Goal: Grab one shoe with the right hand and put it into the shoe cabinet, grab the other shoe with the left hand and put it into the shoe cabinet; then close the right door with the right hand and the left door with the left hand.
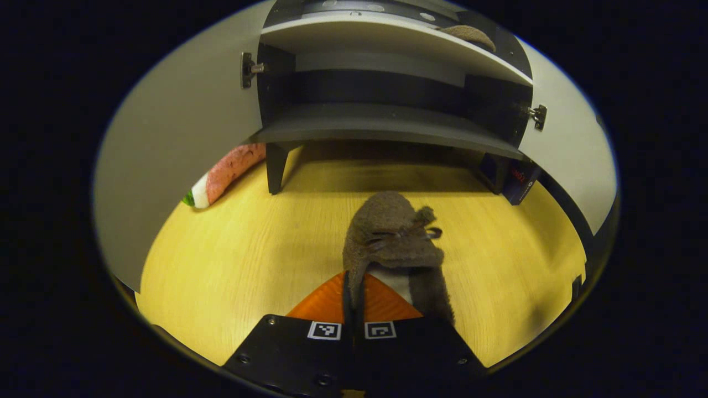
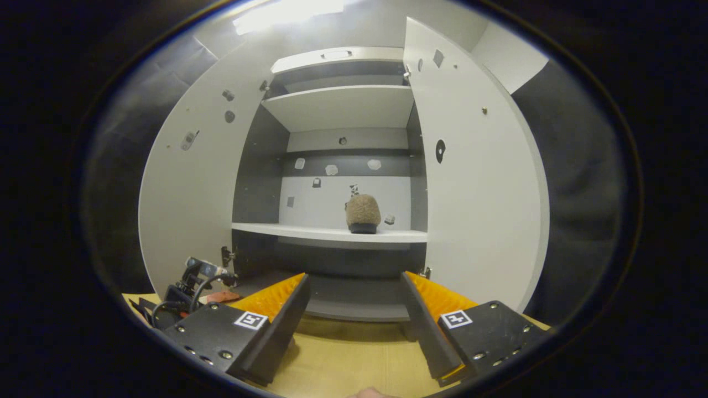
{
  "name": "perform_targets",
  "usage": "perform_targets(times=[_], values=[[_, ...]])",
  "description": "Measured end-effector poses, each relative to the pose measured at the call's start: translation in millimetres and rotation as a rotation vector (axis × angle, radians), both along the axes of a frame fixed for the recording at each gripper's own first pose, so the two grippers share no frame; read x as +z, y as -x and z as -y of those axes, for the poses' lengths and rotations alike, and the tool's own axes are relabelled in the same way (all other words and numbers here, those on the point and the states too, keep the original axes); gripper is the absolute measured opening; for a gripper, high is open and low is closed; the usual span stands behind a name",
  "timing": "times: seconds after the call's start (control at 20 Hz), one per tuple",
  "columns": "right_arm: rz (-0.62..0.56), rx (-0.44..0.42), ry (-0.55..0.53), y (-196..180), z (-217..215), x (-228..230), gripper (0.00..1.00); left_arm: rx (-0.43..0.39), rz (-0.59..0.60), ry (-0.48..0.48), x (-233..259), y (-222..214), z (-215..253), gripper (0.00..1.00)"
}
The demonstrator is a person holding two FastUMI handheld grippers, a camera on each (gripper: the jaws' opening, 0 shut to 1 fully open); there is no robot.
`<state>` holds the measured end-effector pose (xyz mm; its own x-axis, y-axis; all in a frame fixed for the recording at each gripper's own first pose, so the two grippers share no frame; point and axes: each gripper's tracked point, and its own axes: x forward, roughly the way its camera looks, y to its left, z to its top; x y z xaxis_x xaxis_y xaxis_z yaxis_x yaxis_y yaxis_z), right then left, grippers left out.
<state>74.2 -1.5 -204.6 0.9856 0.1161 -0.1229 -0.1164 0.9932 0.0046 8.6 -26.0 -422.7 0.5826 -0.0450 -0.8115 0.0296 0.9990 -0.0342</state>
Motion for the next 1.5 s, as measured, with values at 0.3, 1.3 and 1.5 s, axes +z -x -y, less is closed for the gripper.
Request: perform_targets(times=[0.3, 1.3, 1.5], values=[[0.018, -0.004, -0.012, 3.6, 10.7, 13.9, 0.99, 0.001, 0.227, 0.000, 94.0, -41.1, 8.6, 0.01], [-0.002, 0.030, -0.067, -17.3, 21.7, 39.8, 0.98, 0.199, 0.778, 0.142, 336.1, -277.9, 32.6, 0.02], [0.006, 0.054, -0.059, -18.2, 13.3, 36.1, 0.98, 0.226, 0.812, 0.158, 323.7, -317.4, 38.6, 0.02]])
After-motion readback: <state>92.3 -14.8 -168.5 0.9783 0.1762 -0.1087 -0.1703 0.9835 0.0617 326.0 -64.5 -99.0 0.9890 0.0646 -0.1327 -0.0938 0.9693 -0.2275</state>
